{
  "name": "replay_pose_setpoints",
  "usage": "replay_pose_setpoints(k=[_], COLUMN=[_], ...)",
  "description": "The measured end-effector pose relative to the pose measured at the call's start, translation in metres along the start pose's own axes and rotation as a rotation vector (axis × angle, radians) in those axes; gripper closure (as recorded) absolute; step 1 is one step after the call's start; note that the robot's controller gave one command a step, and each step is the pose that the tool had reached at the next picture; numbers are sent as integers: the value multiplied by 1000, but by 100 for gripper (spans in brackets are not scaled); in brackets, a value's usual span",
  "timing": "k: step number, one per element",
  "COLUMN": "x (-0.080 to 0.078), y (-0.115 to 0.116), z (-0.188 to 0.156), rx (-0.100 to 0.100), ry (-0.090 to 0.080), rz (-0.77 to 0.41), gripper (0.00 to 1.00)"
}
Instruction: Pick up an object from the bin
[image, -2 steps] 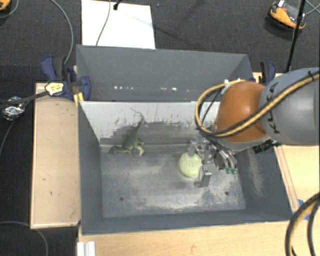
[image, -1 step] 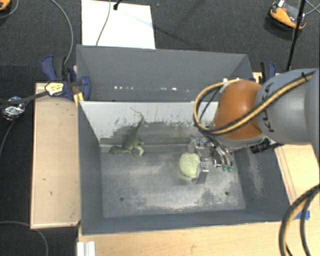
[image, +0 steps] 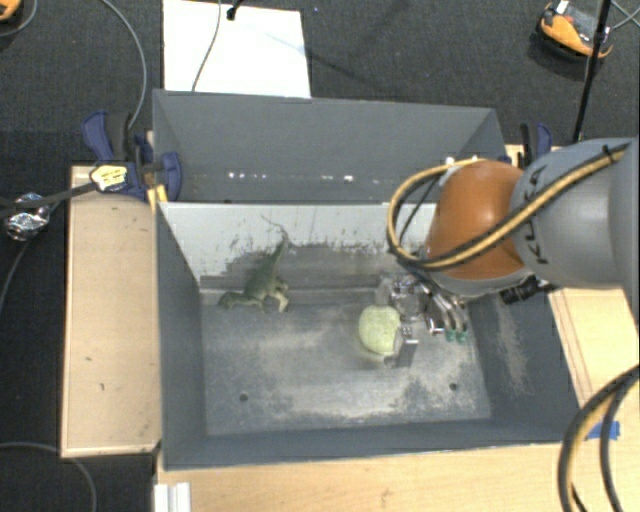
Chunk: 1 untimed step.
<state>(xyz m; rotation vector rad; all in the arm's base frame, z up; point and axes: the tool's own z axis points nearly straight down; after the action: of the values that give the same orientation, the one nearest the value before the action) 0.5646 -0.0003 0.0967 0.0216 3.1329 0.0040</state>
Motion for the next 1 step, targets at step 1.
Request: replay_pose_setpoints(k=[1], x=[29], y=[43], z=[24], rx=[-2], ry=[-8], rz=[-199], gripper=[100])
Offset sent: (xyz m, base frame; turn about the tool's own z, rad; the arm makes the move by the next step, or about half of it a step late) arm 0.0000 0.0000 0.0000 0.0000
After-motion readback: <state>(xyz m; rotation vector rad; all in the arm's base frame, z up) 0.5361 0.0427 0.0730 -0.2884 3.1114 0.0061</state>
